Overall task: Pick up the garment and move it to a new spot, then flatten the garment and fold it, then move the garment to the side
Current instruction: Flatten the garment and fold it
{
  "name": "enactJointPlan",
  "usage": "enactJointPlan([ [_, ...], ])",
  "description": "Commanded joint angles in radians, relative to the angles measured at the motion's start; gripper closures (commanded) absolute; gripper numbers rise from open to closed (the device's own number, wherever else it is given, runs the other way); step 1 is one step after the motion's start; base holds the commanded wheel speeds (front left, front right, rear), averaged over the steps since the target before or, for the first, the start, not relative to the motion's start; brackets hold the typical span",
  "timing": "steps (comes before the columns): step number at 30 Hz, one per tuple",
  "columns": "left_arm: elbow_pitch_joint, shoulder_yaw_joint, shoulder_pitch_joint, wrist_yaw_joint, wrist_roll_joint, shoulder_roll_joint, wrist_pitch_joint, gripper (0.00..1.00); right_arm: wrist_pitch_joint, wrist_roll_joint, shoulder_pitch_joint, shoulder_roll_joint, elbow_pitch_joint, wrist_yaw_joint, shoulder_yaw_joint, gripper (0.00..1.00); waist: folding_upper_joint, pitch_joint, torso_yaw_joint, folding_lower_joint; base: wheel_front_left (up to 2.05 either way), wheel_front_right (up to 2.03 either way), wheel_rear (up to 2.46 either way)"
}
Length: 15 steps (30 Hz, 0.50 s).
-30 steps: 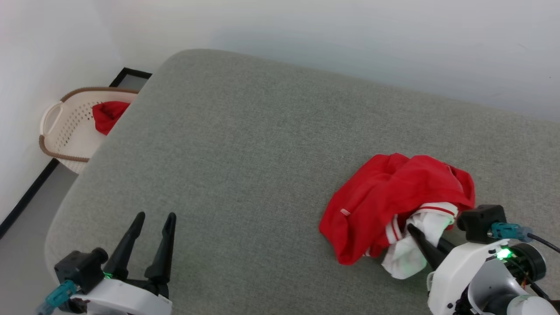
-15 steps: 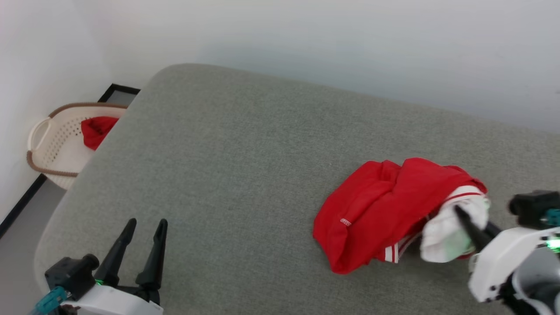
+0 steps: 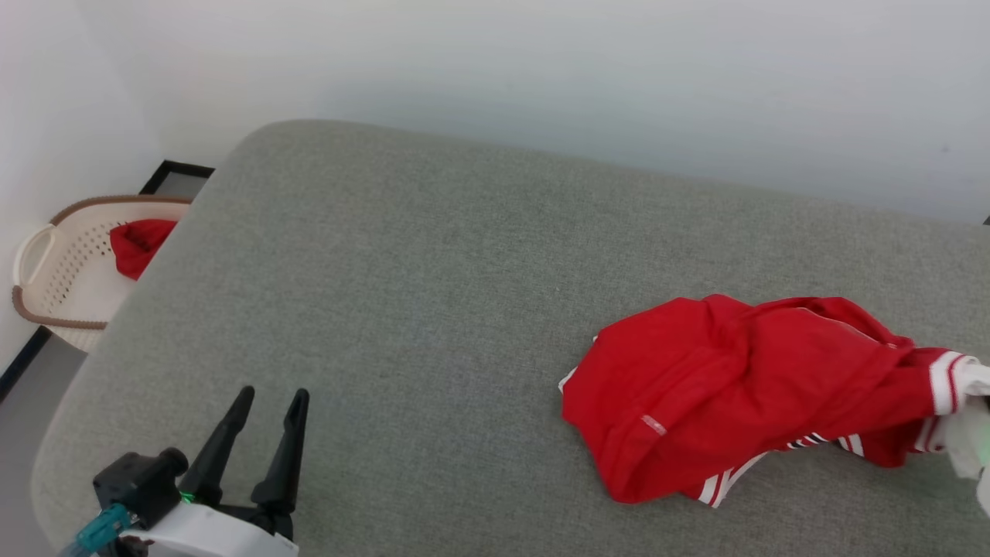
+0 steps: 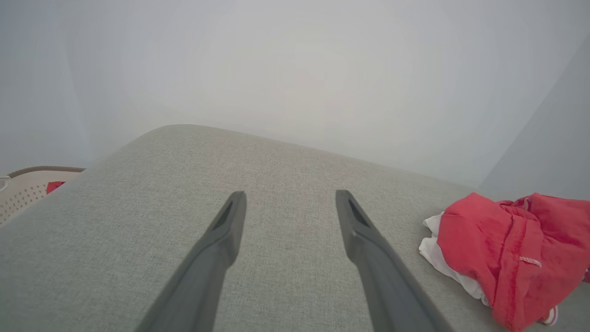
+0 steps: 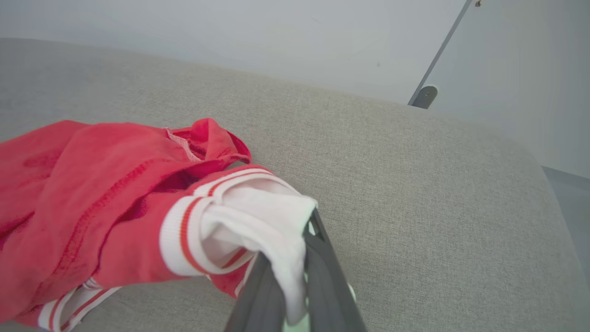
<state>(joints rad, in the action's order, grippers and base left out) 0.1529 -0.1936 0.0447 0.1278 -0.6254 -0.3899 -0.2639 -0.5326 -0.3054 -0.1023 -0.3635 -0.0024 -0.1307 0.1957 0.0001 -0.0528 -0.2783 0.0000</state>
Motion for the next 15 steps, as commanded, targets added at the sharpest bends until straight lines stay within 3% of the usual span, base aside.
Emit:
enactJointPlan([
  [1,0.001,-0.001,0.010,0.004,-0.006,0.001,0.000,0.00,0.007,0.000,-0.017,0.001,0.017,0.000,0.015,1.00,-0.0001,-0.007,0.003,0.0000,0.00,0.00,0.00],
  [12,0.011,-0.026,0.044,0.005,-0.001,0.008,0.000,0.00,0.089,0.039,-0.057,-0.006,0.251,0.000,0.080,1.00,-0.0001,-0.036,0.003,0.0000,0.00,0.00,0.00],
  [13,0.012,-0.027,0.047,0.005,-0.001,0.008,0.000,0.00,0.099,0.039,-0.064,-0.001,0.268,0.000,0.081,0.89,-0.0001,-0.038,0.004,0.0000,0.00,0.00,0.00],
  [14,0.012,-0.027,0.047,0.005,-0.001,0.008,0.000,0.00,0.099,0.039,-0.064,-0.001,0.268,0.000,0.081,0.89,-0.0001,-0.038,0.004,0.0000,0.00,0.00,0.00],
  [15,0.011,-0.030,0.051,0.005,-0.001,0.008,0.000,0.00,0.106,0.047,-0.068,-0.002,0.285,0.000,0.078,0.71,-0.0001,-0.039,0.005,0.0000,0.00,0.00,0.00],
])
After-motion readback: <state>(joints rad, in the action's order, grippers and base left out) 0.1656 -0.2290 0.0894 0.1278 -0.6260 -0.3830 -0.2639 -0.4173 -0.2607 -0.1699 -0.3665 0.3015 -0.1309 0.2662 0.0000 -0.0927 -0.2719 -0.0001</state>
